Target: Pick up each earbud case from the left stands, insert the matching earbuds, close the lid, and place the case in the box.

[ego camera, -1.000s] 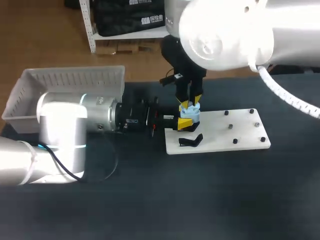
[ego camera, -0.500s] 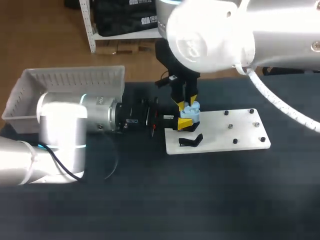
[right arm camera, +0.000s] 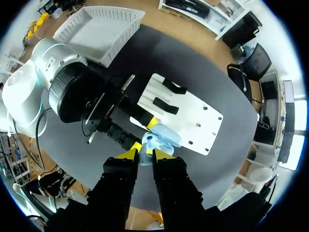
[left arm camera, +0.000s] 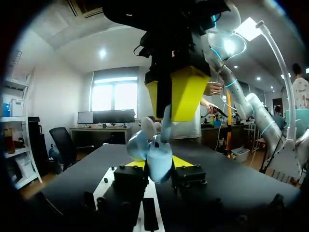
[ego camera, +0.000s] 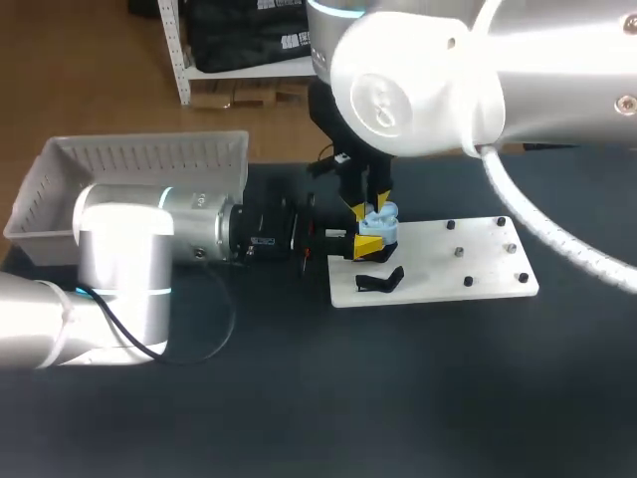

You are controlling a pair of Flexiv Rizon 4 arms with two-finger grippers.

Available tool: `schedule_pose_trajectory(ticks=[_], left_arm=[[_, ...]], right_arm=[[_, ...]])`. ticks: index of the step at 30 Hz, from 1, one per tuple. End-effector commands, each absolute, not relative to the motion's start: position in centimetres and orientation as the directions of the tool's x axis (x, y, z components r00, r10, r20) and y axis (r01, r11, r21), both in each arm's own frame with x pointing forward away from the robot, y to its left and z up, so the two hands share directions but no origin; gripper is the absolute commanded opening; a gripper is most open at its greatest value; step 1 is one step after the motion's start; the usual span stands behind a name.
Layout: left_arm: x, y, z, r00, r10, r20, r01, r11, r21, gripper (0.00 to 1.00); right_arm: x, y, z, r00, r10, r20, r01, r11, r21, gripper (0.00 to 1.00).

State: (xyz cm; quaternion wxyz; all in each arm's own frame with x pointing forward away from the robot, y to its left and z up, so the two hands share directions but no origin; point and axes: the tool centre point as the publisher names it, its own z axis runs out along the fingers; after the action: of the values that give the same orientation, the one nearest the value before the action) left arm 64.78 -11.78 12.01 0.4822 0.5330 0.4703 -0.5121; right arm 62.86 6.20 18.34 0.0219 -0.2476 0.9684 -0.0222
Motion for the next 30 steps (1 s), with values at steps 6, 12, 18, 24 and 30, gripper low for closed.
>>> schedule_pose_trajectory(ticks=[6,12,18,24,30], left_arm=[[64.64,-11.86,11.97,0.036,0.006,-0.999,0.996,-0.086,0.036,0.0],[64.64,-11.86,11.97,0.036,0.006,-0.999,0.996,-0.086,0.036,0.0],[64.64,-11.86,11.97,0.036,0.006,-0.999,0.996,-0.086,0.036,0.0],[64.64,-11.86,11.97,0.036,0.006,-0.999,0.996,-0.086,0.036,0.0],[64.64,-11.86,11.97,0.036,0.006,-0.999,0.996,-0.086,0.036,0.0]], right_arm=[[62.27,5.65,17.87,-0.882,-0.467,-0.059,-0.464,0.884,-0.053,0.0],[62.25,5.54,17.75,-0.886,-0.458,-0.071,-0.455,0.889,-0.053,0.0],[62.28,5.53,17.75,-0.887,-0.455,-0.081,-0.452,0.89,-0.052,0.0],[62.41,5.49,17.63,-0.887,-0.453,-0.086,-0.45,0.891,-0.05,0.0],[62.48,5.53,17.44,-0.887,-0.453,-0.086,-0.451,0.891,-0.047,0.0]])
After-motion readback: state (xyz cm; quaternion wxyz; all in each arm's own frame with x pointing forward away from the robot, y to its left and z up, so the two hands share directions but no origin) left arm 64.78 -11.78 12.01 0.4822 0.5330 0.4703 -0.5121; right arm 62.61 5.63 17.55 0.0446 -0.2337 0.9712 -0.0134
